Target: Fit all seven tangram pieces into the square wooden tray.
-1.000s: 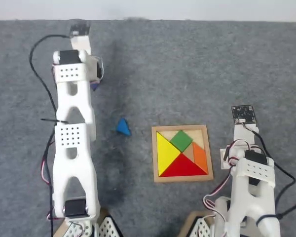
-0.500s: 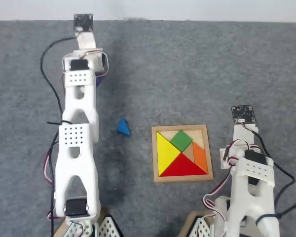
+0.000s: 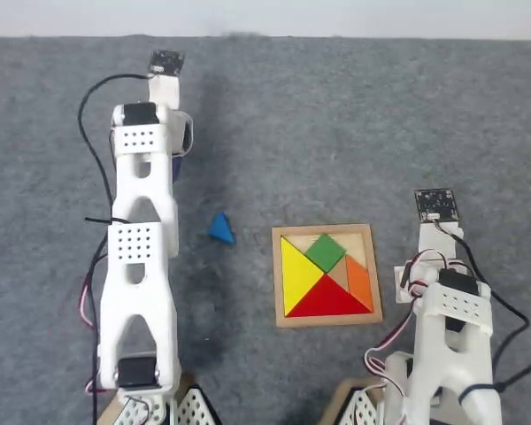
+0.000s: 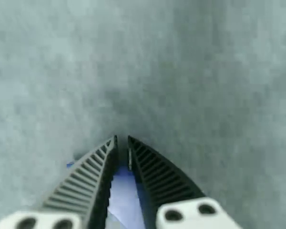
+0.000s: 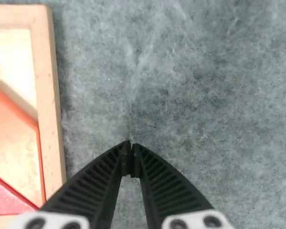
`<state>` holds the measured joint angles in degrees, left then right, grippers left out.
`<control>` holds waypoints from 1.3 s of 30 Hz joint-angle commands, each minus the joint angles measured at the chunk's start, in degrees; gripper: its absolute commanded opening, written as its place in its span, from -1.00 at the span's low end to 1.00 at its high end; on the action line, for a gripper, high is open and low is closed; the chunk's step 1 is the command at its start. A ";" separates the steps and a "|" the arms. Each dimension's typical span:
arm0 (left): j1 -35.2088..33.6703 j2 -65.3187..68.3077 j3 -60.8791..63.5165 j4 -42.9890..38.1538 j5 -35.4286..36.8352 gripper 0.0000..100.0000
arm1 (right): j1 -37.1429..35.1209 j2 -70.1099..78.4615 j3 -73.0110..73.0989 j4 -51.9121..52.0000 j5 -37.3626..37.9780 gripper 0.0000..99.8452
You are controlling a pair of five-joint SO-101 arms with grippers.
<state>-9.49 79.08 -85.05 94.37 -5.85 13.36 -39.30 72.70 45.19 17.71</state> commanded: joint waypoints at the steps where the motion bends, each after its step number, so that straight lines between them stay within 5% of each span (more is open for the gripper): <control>1: 1.58 -8.09 -1.54 6.86 -0.62 -0.93 | 0.84 -0.13 -0.09 -1.10 -0.26 -0.98; 4: 1.49 -16.53 10.77 6.86 -0.53 -0.93 | 0.84 -0.22 -0.09 -1.01 -0.26 -0.98; 11: 3.96 -46.77 63.25 6.24 -3.78 -0.92 | 0.84 -0.22 -0.09 -1.01 -0.26 -0.98; 15: 4.22 -63.38 75.47 5.98 -8.62 -0.93 | 0.84 -0.22 -0.09 -0.84 -0.35 -0.98; 21: 3.25 -82.64 77.67 -8.88 -4.40 -0.84 | 0.84 -0.22 -0.09 -0.84 -0.44 -0.98; 28: 3.25 -68.57 81.80 -29.71 0.97 -0.83 | 0.84 -0.22 0.26 -1.01 -0.44 -0.98; 33: -0.09 -46.77 61.49 -24.53 5.01 -0.83 | 0.84 -0.22 0.35 -1.01 -0.35 -0.98; 39: -2.20 -24.53 30.37 -8.70 4.13 -0.83 | 0.84 -0.22 0.35 -1.10 -0.26 -0.98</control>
<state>-11.16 47.34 -37.23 78.11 -1.71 13.36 -39.30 73.67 45.19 17.71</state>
